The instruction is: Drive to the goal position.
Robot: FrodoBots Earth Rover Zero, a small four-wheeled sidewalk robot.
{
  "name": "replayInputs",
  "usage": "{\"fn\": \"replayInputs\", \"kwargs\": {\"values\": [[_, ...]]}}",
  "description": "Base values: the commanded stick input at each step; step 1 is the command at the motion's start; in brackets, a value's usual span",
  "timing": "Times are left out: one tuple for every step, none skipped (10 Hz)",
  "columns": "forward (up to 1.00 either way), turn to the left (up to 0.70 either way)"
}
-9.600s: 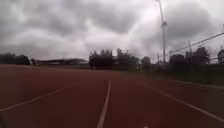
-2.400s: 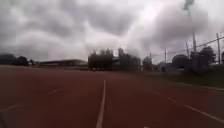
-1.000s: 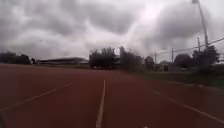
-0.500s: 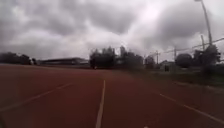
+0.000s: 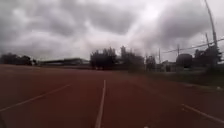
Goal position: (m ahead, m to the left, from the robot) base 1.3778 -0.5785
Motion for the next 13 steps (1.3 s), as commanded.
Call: {"fn": "replayInputs", "kwargs": {"values": [[0.7, 0.0], [0.7, 0.0], [0.7, 0.0], [0.7, 0.0], [0.7, 0.0], [0.7, 0.0], [0.7, 0.0], [0.7, 0.0], [0.7, 0.0], [0.7, 0.0], [0.7, 0.0], [0.7, 0.0], [0.7, 0.0]]}}
